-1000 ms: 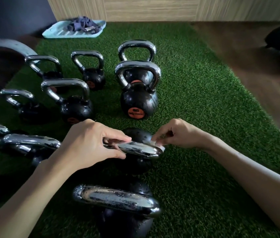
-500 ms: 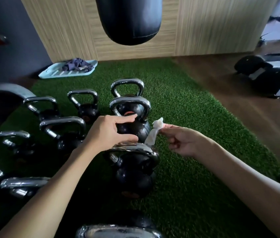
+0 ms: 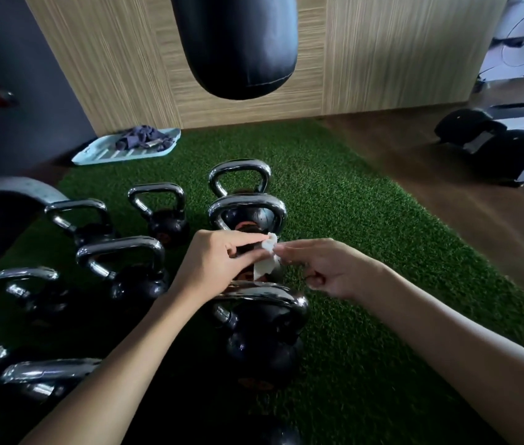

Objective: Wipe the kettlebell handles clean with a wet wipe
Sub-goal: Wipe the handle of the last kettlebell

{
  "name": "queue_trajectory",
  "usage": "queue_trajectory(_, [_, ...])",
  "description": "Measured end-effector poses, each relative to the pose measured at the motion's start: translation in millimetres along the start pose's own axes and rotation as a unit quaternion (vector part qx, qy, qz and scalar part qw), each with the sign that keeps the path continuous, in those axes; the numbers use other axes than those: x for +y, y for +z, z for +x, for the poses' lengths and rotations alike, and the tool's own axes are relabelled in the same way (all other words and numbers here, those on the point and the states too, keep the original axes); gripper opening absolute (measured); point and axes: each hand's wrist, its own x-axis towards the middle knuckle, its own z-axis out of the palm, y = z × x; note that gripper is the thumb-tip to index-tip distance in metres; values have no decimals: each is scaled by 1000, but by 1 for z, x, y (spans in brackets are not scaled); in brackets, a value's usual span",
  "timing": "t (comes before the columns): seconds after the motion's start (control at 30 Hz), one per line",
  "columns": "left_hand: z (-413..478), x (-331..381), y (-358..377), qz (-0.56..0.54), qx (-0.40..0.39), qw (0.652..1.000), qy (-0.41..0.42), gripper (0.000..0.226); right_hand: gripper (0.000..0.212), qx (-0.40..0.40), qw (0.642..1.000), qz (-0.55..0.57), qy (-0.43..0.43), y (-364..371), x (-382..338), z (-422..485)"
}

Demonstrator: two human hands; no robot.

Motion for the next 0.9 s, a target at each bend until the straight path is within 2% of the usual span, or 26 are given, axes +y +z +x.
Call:
queue_trajectory(0.07, [1,-9,-7,-21,-35,998,-57,41,31,12,990,-123,-69,2,2,-4])
queue_trajectory(0.13, [3,-19,-18,-19,-77,993,-91,44,40,35,954,-257,-149,4,11,-4])
queue_trajectory(0.2, [8,-28,-32,-1,-122,987,-103,39,46,52,923,-339,-174,4,16,-2])
queue_trajectory(0.33, [12,-45,-52,20,-215,967,-134,23,30,-36,920,-362,-150,-1,15,-6])
queue_trajectory(0.5, [16,-37,-50,-5,-265,951,-159,16,43,8,900,-394,-184,-7,29,-22])
queue_trajectory(0.63, [15,-25,-50,-94,-330,924,-171,25,48,12,887,-408,-216,-8,47,-40])
queue_trajectory(0.73, [8,-18,-52,-87,-408,895,-160,33,49,9,879,-417,-231,-12,60,-56])
queue_trajectory(0.9, [-3,0,-51,-55,-489,858,-146,34,53,-2,880,-413,-235,-18,78,-79])
